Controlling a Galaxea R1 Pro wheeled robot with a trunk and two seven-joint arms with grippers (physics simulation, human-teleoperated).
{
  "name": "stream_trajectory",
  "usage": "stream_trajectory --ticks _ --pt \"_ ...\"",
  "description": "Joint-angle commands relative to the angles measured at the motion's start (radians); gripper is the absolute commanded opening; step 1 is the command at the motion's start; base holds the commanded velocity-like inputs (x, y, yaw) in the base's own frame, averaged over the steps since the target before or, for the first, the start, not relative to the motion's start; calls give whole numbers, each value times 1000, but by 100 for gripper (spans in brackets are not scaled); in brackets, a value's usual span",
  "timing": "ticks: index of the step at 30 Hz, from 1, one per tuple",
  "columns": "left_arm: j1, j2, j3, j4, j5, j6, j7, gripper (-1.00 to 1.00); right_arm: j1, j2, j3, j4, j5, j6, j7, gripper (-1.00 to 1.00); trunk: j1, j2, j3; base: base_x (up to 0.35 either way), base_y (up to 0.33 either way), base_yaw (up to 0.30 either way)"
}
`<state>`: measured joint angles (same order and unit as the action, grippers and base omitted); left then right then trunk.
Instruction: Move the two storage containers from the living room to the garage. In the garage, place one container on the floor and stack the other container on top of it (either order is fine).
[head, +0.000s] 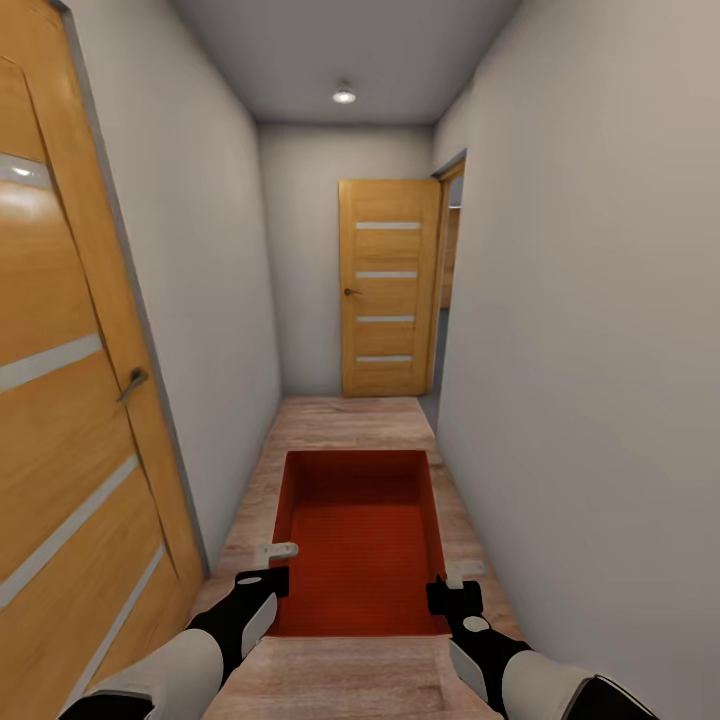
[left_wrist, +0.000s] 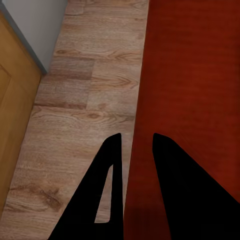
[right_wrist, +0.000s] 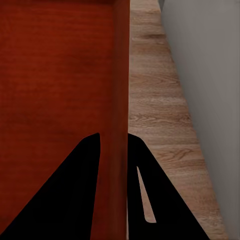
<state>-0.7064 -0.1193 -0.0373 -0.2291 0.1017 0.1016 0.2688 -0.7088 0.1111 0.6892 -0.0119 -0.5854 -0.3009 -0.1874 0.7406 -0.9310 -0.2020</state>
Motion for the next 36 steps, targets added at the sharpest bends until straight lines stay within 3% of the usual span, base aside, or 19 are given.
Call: stream_trajectory --ticks 1,24,36 --pt "-1 32 35 -17 45 7 7 -100 0 -1 -25 0 -2 0 -2 -100 1 -1 -1 322 0 0" --pt "-1 55 36 -3 50 7 6 -100 0 0 -25 0 -2 0 -1 -100 1 -1 -1 322 0 0" --pt "-1 55 36 -14 49 9 7 -100 0 0 -25 0 -2 0 -1 -100 1 -1 -1 322 0 0"
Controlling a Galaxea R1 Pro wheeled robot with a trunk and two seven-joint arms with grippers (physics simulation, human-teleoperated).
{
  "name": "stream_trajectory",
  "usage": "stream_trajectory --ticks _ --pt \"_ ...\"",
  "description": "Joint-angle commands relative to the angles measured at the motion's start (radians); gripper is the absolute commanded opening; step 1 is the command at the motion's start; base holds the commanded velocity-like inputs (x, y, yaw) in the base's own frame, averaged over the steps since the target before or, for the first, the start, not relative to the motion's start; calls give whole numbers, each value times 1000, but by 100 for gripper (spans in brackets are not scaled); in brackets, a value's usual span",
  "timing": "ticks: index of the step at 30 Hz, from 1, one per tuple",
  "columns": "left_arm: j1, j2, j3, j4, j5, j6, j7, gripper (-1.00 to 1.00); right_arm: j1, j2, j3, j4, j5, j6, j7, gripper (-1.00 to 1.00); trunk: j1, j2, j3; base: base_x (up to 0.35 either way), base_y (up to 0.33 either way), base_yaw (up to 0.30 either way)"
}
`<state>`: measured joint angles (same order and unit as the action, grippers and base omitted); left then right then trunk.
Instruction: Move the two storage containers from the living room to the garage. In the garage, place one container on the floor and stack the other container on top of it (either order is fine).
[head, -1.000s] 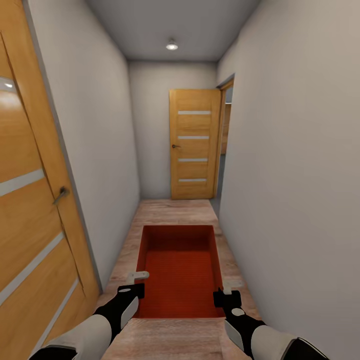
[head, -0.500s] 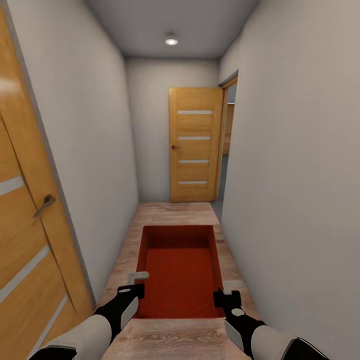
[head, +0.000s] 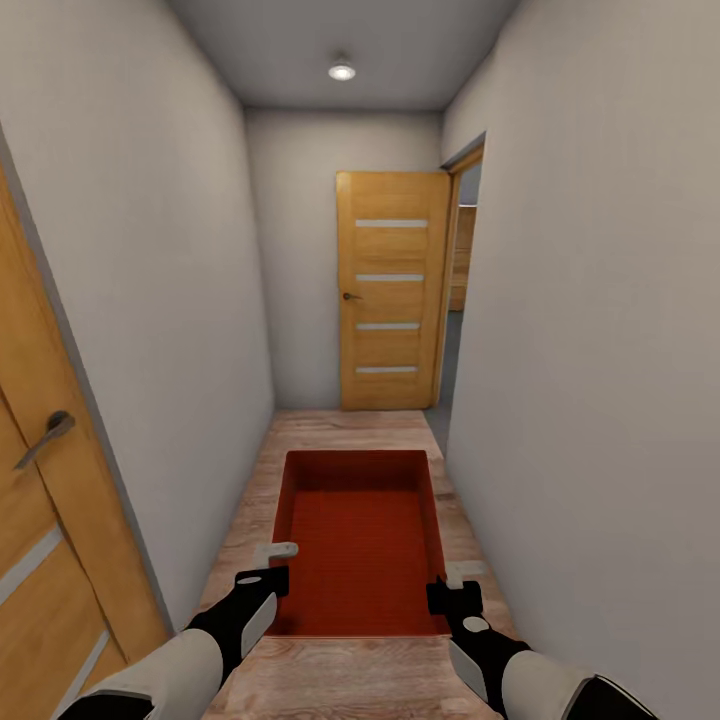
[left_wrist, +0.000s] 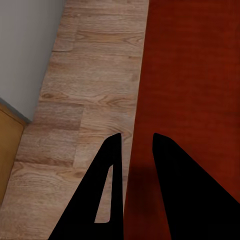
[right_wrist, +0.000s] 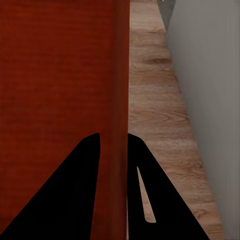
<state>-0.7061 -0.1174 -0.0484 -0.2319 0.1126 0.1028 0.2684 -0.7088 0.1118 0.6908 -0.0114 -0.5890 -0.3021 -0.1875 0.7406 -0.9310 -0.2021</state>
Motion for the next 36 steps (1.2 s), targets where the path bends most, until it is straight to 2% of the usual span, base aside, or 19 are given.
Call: stream_trajectory --ticks 1,36 --pt "-1 53 47 -12 38 8 8 -100 0 -1 -27 -1 2 1 -1 -100 1 -1 -1 322 0 0" --pt "-1 51 52 -12 39 9 8 -100 0 -1 -27 -1 1 1 3 -100 1 -1 -1 322 0 23"
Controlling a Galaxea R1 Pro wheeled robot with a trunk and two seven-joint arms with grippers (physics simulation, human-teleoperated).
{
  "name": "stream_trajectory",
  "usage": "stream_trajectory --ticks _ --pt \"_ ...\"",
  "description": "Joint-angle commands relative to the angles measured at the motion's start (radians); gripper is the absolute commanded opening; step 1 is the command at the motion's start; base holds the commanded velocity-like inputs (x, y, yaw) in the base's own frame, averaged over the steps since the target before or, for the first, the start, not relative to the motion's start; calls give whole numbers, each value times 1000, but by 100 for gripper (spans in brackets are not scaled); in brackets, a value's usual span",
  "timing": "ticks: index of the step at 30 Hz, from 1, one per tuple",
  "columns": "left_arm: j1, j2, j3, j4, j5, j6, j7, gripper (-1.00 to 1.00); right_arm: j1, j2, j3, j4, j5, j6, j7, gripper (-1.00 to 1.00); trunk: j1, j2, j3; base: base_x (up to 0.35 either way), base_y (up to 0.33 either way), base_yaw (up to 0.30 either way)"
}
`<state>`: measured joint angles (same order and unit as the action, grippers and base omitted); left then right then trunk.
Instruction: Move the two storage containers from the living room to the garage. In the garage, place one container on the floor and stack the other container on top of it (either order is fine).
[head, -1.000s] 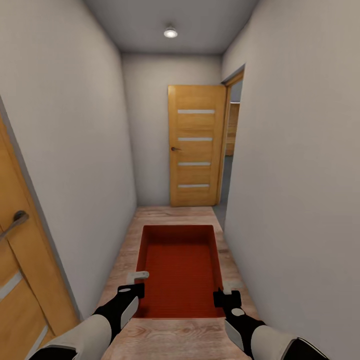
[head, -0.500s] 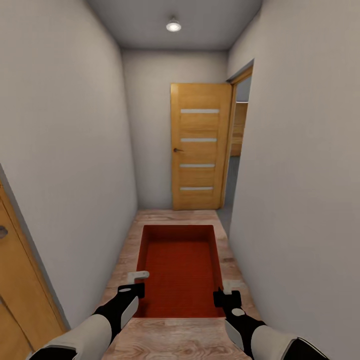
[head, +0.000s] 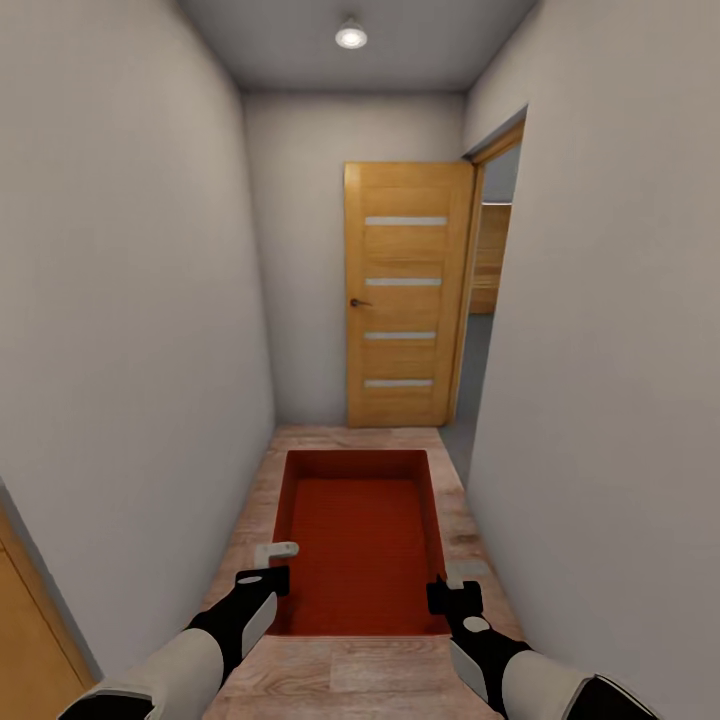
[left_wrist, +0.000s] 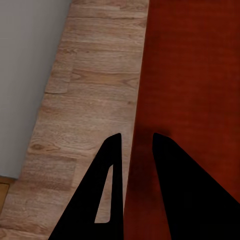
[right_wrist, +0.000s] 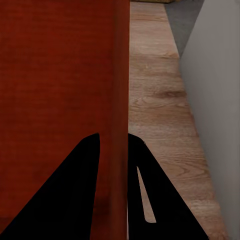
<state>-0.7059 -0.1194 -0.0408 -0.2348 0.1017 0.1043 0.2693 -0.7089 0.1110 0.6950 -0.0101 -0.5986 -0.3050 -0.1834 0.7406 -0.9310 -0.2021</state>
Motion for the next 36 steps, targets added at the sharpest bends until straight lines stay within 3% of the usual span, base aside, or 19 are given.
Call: stream_trajectory --ticks 1,36 --pt "-1 53 44 -9 50 7 7 -100 0 0 -31 -2 11 4 -1 -100 1 -1 -1 322 0 0" --pt "-1 55 45 -3 50 8 7 -100 0 0 -31 -2 11 4 -1 -100 1 -1 -1 322 0 0"
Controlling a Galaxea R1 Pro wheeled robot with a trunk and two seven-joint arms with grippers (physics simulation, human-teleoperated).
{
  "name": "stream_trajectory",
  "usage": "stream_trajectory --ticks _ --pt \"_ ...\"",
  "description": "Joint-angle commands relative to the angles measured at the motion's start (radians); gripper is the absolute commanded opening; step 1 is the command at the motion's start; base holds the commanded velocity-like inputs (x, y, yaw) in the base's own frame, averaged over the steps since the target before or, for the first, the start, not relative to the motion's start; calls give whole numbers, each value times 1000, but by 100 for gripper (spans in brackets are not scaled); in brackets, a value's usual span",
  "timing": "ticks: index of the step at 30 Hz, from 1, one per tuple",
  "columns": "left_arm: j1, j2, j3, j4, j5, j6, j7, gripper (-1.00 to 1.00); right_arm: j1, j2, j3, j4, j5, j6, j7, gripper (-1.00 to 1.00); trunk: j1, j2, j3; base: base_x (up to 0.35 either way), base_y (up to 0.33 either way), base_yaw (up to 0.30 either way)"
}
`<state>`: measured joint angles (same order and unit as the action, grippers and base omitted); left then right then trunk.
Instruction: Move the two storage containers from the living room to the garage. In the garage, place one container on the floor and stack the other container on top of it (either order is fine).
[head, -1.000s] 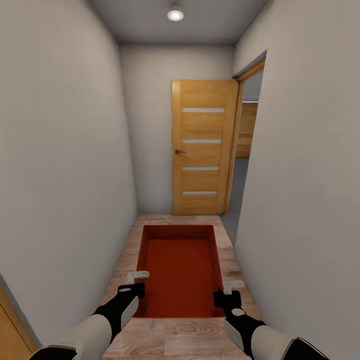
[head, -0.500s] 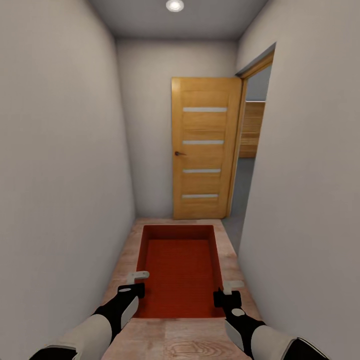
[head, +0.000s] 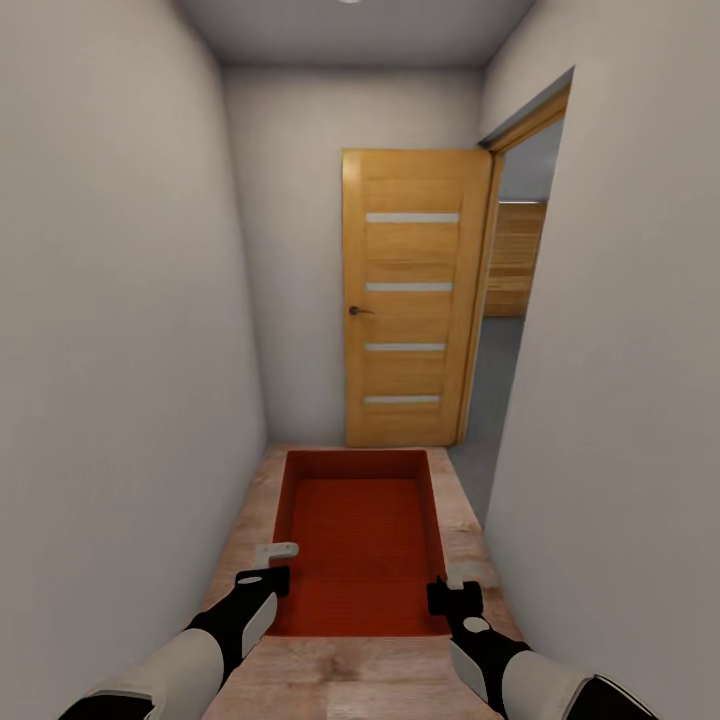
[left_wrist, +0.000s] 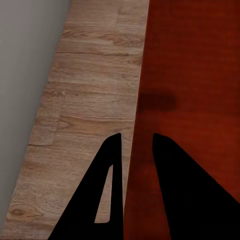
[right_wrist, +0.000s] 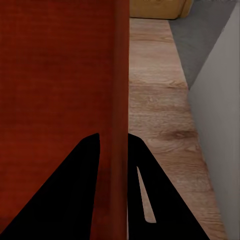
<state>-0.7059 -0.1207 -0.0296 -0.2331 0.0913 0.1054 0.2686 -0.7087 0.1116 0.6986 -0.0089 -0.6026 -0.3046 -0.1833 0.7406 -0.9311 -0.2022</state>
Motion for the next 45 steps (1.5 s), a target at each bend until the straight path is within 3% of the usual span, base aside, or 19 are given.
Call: stream_trajectory --ticks 1,45 --pt "-1 56 34 -4 61 7 7 -100 0 0 -34 -3 15 3 -1 -100 1 -1 -1 322 0 0" --pt "-1 58 33 -3 62 7 8 -100 0 -1 -34 -3 15 4 -1 -100 1 -1 -1 322 0 0"
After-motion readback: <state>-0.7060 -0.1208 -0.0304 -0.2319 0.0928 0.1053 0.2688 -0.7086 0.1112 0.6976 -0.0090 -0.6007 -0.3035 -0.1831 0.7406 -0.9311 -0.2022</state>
